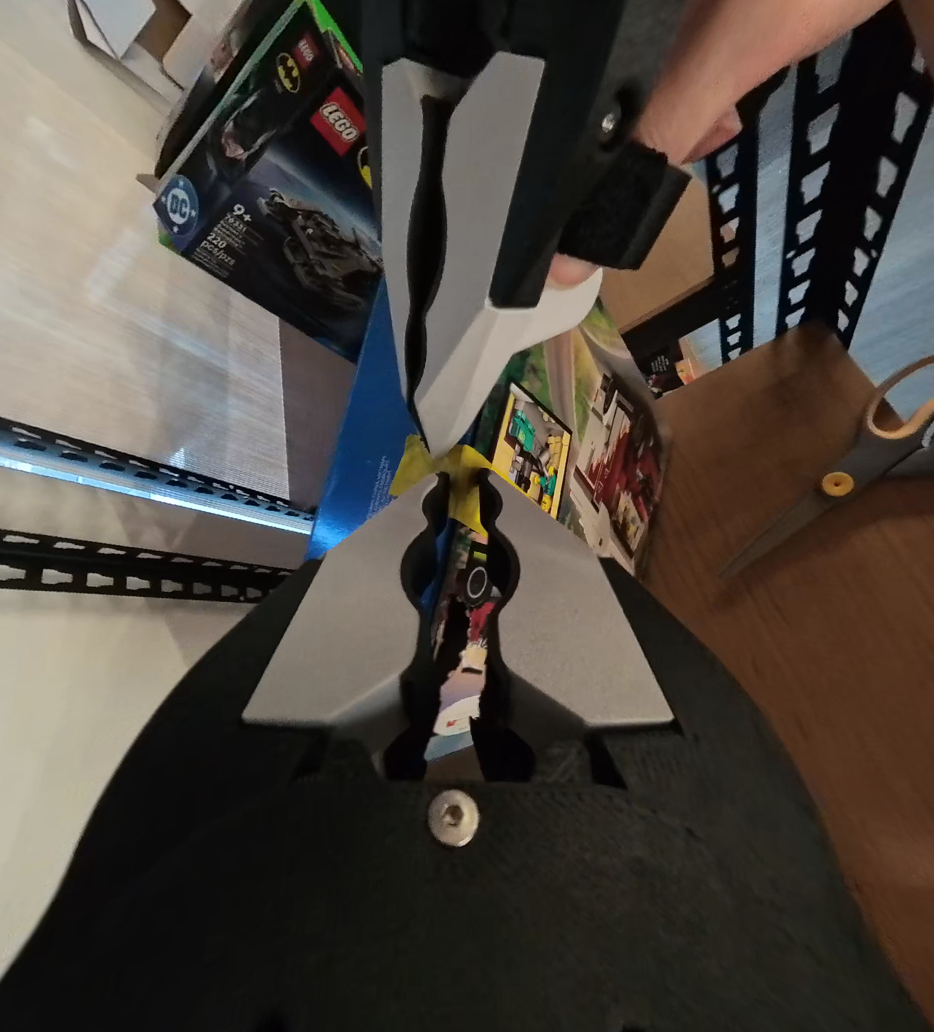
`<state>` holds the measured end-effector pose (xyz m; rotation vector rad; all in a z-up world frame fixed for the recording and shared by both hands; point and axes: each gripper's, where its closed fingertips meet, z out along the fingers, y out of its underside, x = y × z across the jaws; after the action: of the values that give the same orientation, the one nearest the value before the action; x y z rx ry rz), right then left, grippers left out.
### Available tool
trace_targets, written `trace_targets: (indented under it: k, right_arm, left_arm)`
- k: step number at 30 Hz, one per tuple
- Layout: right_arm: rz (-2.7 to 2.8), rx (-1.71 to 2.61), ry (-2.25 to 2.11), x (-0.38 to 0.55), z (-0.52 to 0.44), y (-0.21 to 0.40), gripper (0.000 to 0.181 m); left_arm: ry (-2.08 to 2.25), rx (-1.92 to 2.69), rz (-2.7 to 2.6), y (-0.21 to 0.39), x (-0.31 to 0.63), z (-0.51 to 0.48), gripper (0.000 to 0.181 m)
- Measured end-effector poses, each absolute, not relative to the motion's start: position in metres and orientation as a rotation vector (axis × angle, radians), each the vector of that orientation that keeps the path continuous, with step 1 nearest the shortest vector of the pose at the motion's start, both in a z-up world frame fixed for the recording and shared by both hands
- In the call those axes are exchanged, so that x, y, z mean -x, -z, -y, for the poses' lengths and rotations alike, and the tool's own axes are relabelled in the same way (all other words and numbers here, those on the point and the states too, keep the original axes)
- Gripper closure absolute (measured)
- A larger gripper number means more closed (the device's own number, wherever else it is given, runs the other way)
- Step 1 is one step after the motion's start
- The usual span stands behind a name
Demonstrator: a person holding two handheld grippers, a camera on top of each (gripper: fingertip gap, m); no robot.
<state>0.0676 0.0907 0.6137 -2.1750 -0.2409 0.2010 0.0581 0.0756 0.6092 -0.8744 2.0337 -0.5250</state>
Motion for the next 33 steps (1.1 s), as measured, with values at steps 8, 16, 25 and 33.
trace_targets:
  k: [8,16,25,33]
  right_arm:
    - [0.264,2.181,-0.19,-0.064,-0.088,-0.613,0.181]
    - [0.26,2.186,-0.228,-0.064,-0.087,-0.614,0.181]
    - [0.23,2.185,-0.286,-0.063,-0.087,-0.615,0.181]
    - [0.201,2.181,-0.341,-0.062,-0.086,-0.616,0.181]
  left_arm:
    - [0.544,0.858,-2.018,-0.609,-0.054,-0.072,0.172]
    - [0.424,0.694,-1.932,-0.619,-0.037,-0.056,0.176]
    - [0.261,0.714,-1.859,-0.604,-0.043,-0.08,0.157]
    - [0.386,0.907,-1.912,-0.604,-0.04,-0.09,0.15]
